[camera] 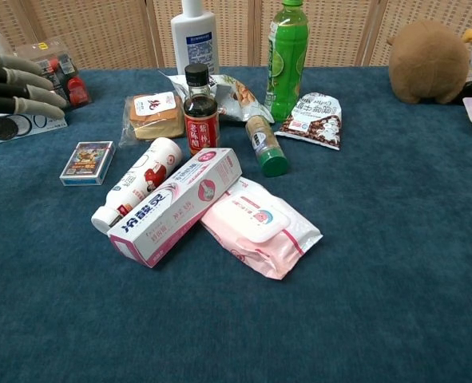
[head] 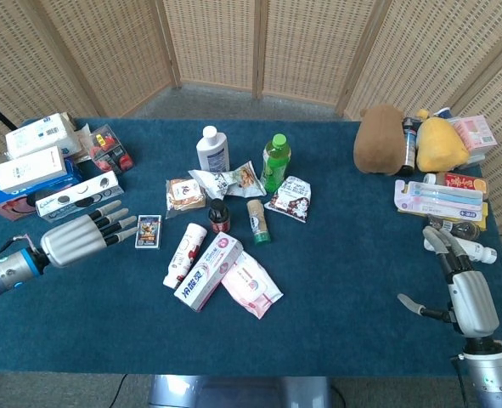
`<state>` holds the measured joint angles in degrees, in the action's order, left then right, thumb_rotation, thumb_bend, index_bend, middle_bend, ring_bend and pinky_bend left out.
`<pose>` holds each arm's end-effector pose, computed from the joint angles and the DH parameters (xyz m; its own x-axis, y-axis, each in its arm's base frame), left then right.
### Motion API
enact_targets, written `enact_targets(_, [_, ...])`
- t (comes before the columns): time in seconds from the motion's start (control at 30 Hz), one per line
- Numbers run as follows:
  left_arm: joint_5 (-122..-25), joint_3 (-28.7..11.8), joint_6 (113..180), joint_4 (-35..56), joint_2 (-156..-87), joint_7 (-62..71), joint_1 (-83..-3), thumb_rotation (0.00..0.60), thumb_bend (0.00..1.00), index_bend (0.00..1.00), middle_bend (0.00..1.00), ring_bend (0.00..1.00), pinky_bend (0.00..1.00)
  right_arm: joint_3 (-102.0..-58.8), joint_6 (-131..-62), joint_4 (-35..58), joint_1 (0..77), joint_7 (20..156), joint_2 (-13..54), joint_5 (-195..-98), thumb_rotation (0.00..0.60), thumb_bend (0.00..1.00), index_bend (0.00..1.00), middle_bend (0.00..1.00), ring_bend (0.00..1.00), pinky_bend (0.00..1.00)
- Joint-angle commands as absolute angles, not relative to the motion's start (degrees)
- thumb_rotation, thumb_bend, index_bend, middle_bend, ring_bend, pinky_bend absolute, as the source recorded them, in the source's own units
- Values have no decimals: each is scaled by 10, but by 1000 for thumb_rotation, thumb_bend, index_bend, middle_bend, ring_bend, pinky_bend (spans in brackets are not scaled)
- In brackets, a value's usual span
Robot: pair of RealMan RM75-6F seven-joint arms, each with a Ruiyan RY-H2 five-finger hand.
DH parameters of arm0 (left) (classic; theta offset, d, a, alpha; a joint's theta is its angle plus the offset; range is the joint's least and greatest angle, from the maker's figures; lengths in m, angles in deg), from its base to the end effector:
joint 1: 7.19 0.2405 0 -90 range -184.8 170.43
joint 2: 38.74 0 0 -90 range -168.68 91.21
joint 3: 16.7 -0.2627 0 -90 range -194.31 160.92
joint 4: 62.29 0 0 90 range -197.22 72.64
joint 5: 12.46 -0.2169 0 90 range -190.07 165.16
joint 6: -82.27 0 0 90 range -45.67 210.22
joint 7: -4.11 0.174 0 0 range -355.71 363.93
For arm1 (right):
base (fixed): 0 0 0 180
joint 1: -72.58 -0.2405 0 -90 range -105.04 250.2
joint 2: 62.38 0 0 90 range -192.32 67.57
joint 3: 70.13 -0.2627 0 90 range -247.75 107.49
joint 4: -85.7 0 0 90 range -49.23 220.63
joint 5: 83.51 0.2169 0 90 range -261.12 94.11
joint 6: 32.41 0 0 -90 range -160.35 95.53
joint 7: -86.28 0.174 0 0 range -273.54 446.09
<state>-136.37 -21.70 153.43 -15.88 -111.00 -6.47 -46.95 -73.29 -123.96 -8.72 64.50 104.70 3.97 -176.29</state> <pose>-0.2727 0.3744 0.0985 0.8983 -0.1988 0.3919 0.0972 -0.7799 -0.6183 -0.2696 -0.2252 0.1518 0.0037 0.0622 0.9981 -0.9764 -0.2152 0.0170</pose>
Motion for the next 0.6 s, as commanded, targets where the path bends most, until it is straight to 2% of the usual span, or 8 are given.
enact_targets(0.03, [-1366,-232,1516,-189,-1135,-69,-493,600,0,0,0,0,0,-735,-1240,-87,646,1050,38,-1761,600,0,0,0,0,139])
enact_targets(0.27, [-1350,-247,1495,-261,-1191,-74,-532,600,0,0,0,0,0,-740,-1236,-85,648,1062,34,-1754,600,0,0,0,0,139])
enact_targets(0.6, [-1335,-279,1468,-317,-1254,-82,-571,600,0,0,0,0,0,-749,-1233,-83,649,1083,30,-1744,600,0,0,0,0,139])
